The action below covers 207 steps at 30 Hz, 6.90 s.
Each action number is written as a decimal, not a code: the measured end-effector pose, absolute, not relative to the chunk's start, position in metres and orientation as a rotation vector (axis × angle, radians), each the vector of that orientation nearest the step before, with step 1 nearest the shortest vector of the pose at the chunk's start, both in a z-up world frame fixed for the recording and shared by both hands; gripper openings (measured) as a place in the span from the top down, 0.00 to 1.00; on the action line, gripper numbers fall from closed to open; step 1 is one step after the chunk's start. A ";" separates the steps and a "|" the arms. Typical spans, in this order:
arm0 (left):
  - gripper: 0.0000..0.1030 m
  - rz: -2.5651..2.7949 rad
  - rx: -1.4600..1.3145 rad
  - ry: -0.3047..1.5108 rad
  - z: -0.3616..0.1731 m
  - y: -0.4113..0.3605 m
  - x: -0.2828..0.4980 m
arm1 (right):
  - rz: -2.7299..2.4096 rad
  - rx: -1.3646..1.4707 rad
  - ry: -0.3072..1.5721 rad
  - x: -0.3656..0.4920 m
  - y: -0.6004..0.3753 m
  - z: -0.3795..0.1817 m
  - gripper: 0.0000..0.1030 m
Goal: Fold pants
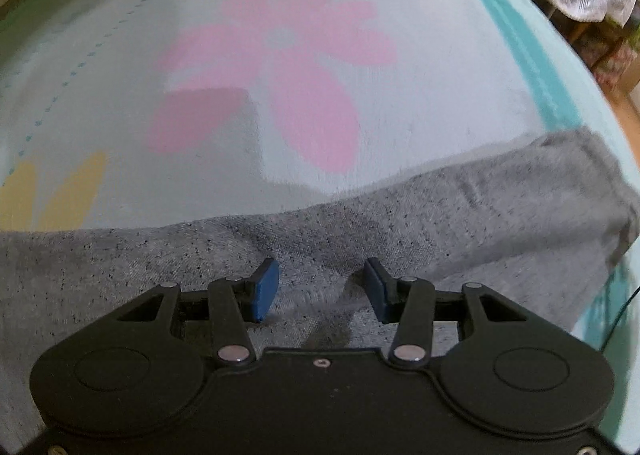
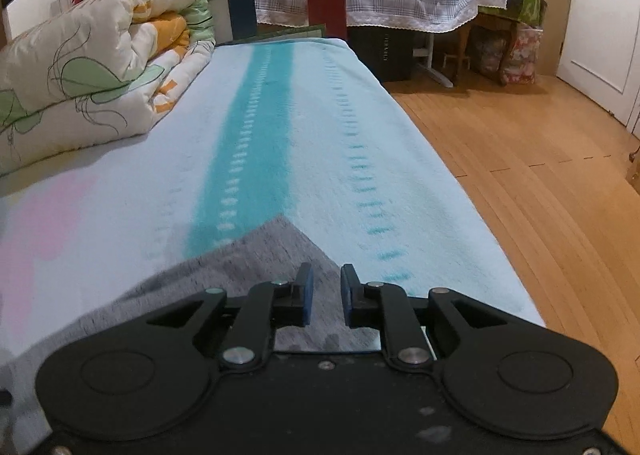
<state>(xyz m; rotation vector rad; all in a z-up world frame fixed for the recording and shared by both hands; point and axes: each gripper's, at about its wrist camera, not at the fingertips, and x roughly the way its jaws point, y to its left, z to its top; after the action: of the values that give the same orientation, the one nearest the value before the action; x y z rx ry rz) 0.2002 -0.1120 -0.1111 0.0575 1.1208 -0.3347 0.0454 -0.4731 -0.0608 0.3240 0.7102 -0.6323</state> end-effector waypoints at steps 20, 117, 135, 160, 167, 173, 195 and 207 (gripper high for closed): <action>0.47 -0.392 0.076 1.068 -0.117 -0.109 0.169 | -0.318 0.169 1.017 0.176 -0.400 -0.107 0.81; 0.45 -0.362 -0.013 1.140 -0.110 -0.064 0.150 | -0.444 0.346 0.961 0.189 -0.522 -0.095 0.96; 0.45 -0.376 -0.006 1.148 -0.109 -0.064 0.154 | -0.631 0.299 0.774 0.176 -0.504 -0.081 0.71; 0.46 -0.383 -0.062 1.198 -0.092 -0.128 0.184 | -0.486 0.856 0.759 0.063 -0.556 -0.128 0.54; 0.46 -0.373 -0.076 1.200 -0.088 -0.130 0.190 | -0.398 0.886 0.711 0.082 -0.562 -0.132 0.56; 0.45 -0.395 -0.086 1.173 -0.079 -0.152 0.205 | -0.386 0.663 0.735 0.092 -0.534 -0.108 0.88; 0.49 -0.239 -0.223 1.109 -0.056 -0.076 0.223 | -0.284 0.299 0.629 0.104 -0.398 0.016 0.88; 0.48 -0.035 -0.271 1.009 -0.038 0.080 0.175 | 0.161 0.023 0.619 0.126 -0.130 0.032 0.88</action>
<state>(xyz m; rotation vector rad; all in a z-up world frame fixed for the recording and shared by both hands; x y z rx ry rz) 0.1753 0.0801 -0.0385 -0.2715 1.0089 -0.0355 0.1255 -0.1304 0.0323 0.0231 0.6191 0.1608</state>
